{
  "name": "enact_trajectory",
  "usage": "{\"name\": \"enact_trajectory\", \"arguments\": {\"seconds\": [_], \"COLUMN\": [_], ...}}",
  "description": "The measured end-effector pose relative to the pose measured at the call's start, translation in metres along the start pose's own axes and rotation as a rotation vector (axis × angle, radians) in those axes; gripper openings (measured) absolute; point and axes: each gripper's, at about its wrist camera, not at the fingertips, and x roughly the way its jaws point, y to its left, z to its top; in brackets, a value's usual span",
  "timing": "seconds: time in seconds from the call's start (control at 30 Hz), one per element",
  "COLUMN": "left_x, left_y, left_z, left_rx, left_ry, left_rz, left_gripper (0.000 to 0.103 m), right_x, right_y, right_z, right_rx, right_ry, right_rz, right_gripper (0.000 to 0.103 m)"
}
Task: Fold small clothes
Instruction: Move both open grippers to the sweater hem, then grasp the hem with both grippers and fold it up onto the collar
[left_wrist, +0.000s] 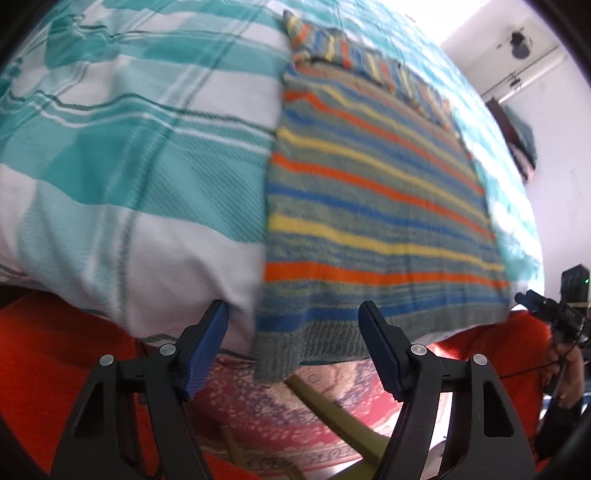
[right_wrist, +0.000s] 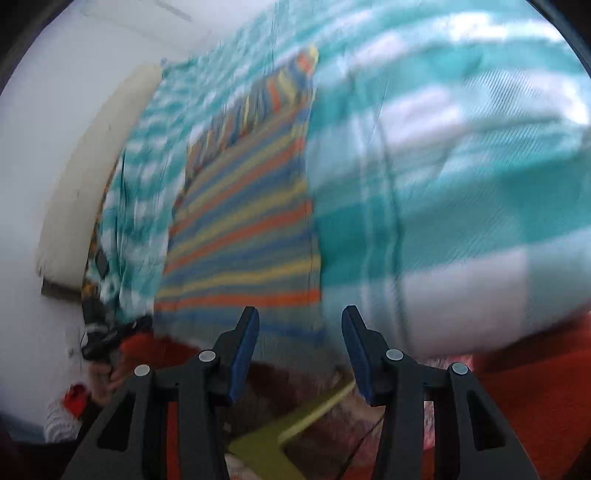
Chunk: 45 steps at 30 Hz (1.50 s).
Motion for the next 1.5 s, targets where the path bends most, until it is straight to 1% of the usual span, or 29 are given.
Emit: {"name": "enact_trajectory", "arguments": {"seconds": [0.07, 0.1, 0.13, 0.17, 0.2, 0.27, 0.3, 0.33, 0.37, 0.43, 0.5, 0.57, 0.6, 0.63, 0.67, 0.73, 0.8, 0.87, 1.0, 1.03, 1.17, 1.2, 1.3, 1.4, 1.5], "left_x": [0.003, 0.004, 0.004, 0.004, 0.006, 0.011, 0.014, 0.015, 0.012, 0.005, -0.01, -0.024, -0.032, -0.038, -0.041, -0.044, -0.044, -0.04, -0.03, -0.027, -0.013, -0.006, 0.015, 0.048, 0.07], "left_y": [-0.005, -0.007, -0.009, -0.011, -0.012, -0.012, -0.014, -0.016, -0.019, -0.027, -0.033, -0.033, -0.032, -0.027, -0.026, -0.022, -0.015, -0.012, -0.01, -0.011, -0.021, -0.024, -0.024, -0.02, -0.023], "left_z": [0.0, 0.0, 0.0, 0.0, 0.0, -0.001, -0.001, -0.001, -0.002, 0.0, 0.005, 0.013, 0.02, 0.025, 0.032, 0.049, 0.069, 0.096, 0.153, 0.173, 0.236, 0.255, 0.297, 0.337, 0.36], "left_rx": [0.002, 0.006, 0.014, 0.024, 0.034, 0.05, 0.057, 0.068, 0.087, 0.121, 0.125, 0.099, 0.076, 0.055, 0.035, 0.004, -0.036, -0.082, -0.116, -0.116, -0.083, -0.072, -0.062, -0.065, -0.052], "left_ry": [0.017, 0.025, 0.037, 0.055, 0.078, 0.126, 0.149, 0.161, 0.158, 0.147, 0.107, 0.058, 0.02, -0.014, -0.042, -0.095, -0.14, -0.174, -0.216, -0.228, -0.251, -0.253, -0.243, -0.212, -0.197], "left_rz": [-0.002, -0.004, -0.005, -0.001, 0.009, 0.026, 0.027, 0.026, 0.035, 0.039, 0.002, -0.053, -0.085, -0.106, -0.117, -0.113, -0.103, -0.114, -0.118, -0.116, -0.098, -0.087, -0.07, -0.049, -0.021], "left_gripper": [0.065, 0.062, 0.056, 0.047, 0.041, 0.013, 0.008, 0.007, 0.006, 0.005, 0.005, 0.005, 0.005, 0.005, 0.005, 0.005, 0.005, 0.004, 0.004, 0.004, 0.004, 0.004, 0.004, 0.004, 0.004], "right_x": [0.014, 0.021, 0.028, 0.035, 0.04, 0.047, 0.049, 0.051, 0.052, 0.052, 0.044, 0.034, 0.03, 0.025, 0.022, 0.018, 0.018, 0.021, 0.032, 0.033, 0.044, 0.048, 0.062, 0.085, 0.114], "right_y": [0.002, 0.004, 0.005, 0.008, 0.01, 0.014, 0.013, 0.013, 0.013, 0.016, 0.019, 0.018, 0.018, 0.017, 0.018, 0.017, 0.017, 0.019, 0.025, 0.026, 0.031, 0.033, 0.031, 0.024, 0.012], "right_z": [-0.003, -0.004, -0.005, -0.006, -0.008, -0.007, -0.006, -0.005, -0.004, -0.001, 0.0, 0.003, 0.007, 0.012, 0.017, 0.03, 0.046, 0.069, 0.12, 0.133, 0.192, 0.206, 0.249, 0.288, 0.321], "right_rx": [-0.03, -0.039, -0.043, -0.051, -0.065, -0.097, -0.098, -0.094, -0.094, -0.093, -0.08, -0.024, 0.001, 0.025, 0.039, 0.063, 0.082, 0.091, 0.088, 0.086, 0.081, 0.078, 0.078, 0.093, 0.119], "right_ry": [0.039, 0.062, 0.087, 0.116, 0.137, 0.161, 0.166, 0.171, 0.182, 0.174, 0.153, 0.109, 0.083, 0.048, 0.02, -0.046, -0.099, -0.147, -0.22, -0.231, -0.275, -0.282, -0.298, -0.295, -0.285], "right_rz": [-0.059, -0.055, -0.036, -0.014, -0.005, -0.025, -0.033, -0.032, -0.008, 0.015, 0.056, 0.152, 0.198, 0.245, 0.27, 0.325, 0.348, 0.367, 0.358, 0.352, 0.343, 0.342, 0.329, 0.308, 0.263], "right_gripper": [0.047, 0.047, 0.047, 0.047, 0.047, 0.046, 0.035, 0.022, 0.006, 0.006, 0.006, 0.006, 0.006, 0.006, 0.006, 0.006, 0.006, 0.006, 0.006, 0.006, 0.006, 0.006, 0.006, 0.006, 0.006]}}
